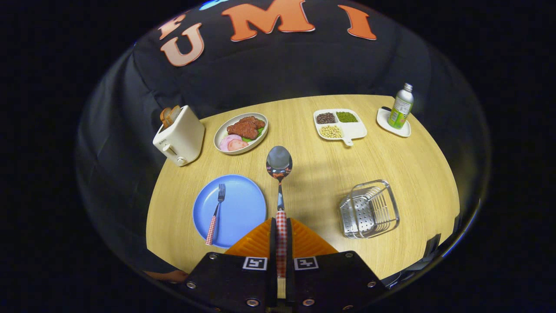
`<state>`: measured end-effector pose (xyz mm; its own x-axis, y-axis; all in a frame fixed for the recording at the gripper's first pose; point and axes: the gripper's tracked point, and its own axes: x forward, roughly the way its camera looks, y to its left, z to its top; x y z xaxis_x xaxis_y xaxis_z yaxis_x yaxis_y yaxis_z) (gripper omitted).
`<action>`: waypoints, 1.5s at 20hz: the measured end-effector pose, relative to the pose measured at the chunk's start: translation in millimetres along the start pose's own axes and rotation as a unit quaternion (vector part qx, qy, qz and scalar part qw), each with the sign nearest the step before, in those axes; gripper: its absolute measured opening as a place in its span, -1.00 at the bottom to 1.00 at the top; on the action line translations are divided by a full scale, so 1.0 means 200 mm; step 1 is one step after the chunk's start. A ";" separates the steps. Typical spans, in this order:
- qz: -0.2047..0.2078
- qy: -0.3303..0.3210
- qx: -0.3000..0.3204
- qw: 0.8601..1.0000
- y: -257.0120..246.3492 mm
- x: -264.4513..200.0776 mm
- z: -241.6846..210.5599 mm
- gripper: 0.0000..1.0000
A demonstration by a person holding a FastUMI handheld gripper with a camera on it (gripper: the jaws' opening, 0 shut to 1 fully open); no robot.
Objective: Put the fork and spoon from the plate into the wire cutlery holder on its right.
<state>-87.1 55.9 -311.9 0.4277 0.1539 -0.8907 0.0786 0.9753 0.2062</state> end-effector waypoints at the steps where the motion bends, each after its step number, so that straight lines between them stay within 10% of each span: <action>1: -0.007 -0.001 0.002 1.000 -0.08 -0.03 0.02 -0.84; 13: -0.014 0.152 -0.027 0.988 -0.61 -0.19 -0.13 -0.84; 30: -0.023 0.348 -0.083 0.934 -0.75 -0.04 -0.20 -0.82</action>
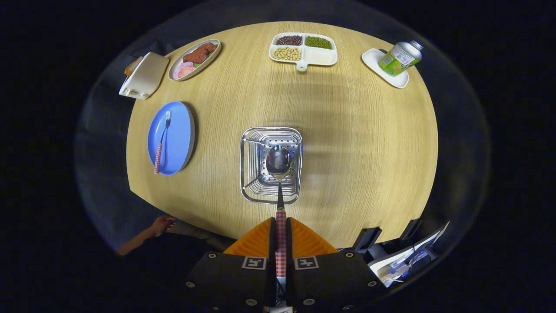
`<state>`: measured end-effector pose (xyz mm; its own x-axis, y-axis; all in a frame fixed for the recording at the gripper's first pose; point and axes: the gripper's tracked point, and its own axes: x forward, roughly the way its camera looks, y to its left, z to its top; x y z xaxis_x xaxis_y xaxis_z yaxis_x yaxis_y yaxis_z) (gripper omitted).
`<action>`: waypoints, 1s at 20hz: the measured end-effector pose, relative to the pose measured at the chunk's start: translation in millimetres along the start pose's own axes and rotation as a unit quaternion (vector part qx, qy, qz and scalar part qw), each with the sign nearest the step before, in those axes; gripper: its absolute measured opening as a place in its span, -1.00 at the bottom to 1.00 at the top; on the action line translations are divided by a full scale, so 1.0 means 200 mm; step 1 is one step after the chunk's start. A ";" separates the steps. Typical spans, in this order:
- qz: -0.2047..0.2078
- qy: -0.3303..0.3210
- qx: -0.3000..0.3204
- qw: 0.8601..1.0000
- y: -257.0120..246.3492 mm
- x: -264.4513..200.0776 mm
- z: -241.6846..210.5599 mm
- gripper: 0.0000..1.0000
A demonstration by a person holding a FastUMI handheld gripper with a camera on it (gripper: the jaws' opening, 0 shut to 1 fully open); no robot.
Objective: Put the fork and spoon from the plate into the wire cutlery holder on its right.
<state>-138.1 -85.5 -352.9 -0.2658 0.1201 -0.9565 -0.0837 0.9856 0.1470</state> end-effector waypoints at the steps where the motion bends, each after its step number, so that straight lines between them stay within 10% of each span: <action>1: 0.002 0.009 0.004 1.000 0.00 0.02 0.01 -0.82; 13: 0.029 -0.038 0.040 0.998 0.11 0.03 0.21 -0.54; 20: 0.037 -0.152 0.061 0.986 0.20 -0.13 0.32 0.64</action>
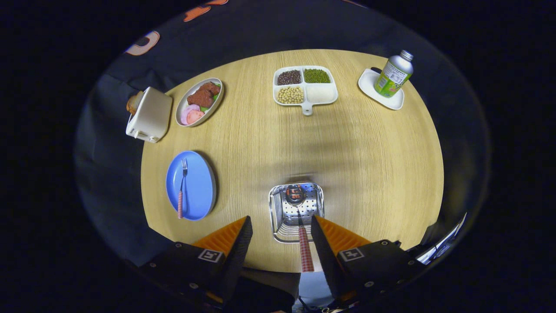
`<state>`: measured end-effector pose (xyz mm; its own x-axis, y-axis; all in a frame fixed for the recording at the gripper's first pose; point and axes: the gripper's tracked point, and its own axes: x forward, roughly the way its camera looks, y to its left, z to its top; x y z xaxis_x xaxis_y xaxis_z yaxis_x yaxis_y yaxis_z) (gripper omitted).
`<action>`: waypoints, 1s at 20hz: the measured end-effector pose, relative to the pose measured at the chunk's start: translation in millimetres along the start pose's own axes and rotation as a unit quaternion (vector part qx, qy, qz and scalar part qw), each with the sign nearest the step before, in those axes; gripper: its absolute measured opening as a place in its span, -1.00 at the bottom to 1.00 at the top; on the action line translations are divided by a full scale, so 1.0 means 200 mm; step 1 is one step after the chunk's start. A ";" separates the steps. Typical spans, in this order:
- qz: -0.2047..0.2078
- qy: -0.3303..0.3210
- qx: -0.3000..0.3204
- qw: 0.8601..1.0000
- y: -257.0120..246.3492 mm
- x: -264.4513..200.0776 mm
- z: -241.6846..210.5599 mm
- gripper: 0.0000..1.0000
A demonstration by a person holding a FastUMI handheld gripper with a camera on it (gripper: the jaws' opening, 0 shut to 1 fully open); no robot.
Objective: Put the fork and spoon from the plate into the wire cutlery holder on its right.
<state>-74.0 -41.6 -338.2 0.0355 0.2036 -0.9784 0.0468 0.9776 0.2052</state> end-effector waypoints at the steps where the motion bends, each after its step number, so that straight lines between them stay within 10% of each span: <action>1: 0.003 -0.013 -0.001 1.000 0.02 -0.02 0.01 0.69; 9: 0.011 -0.149 -0.015 0.989 0.29 -0.07 0.16 0.83; 20: 0.013 -0.472 -0.062 0.879 0.76 -0.58 0.53 0.95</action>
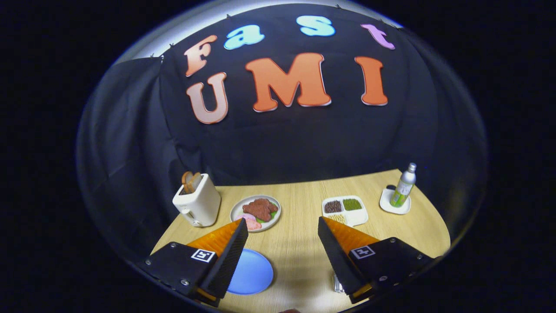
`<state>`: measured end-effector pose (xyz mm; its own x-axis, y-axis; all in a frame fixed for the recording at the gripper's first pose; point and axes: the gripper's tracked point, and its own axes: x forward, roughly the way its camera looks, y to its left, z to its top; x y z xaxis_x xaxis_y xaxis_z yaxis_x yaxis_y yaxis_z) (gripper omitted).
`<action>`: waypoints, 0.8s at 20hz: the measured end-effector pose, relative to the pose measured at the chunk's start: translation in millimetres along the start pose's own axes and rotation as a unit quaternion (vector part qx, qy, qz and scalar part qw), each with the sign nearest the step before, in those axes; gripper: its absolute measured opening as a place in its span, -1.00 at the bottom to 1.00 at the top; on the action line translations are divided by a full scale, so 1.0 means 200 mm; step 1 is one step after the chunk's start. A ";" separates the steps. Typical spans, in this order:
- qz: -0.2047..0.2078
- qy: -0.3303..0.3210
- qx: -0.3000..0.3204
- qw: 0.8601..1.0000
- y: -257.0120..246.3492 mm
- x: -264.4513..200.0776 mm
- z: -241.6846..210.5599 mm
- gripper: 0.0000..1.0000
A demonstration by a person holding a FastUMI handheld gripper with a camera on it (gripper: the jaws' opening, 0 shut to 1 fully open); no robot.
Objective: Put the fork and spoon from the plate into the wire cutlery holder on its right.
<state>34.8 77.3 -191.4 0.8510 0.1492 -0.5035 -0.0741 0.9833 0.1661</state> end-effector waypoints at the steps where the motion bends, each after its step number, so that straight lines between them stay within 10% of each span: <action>1: -0.002 -0.018 -0.006 1.000 0.03 -0.01 0.04 0.95; 16: 0.046 0.157 -0.042 0.986 0.71 0.20 -0.79 0.95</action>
<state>-24.2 239.2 -321.3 0.6367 0.2495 -0.7297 -0.1968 0.9674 0.1592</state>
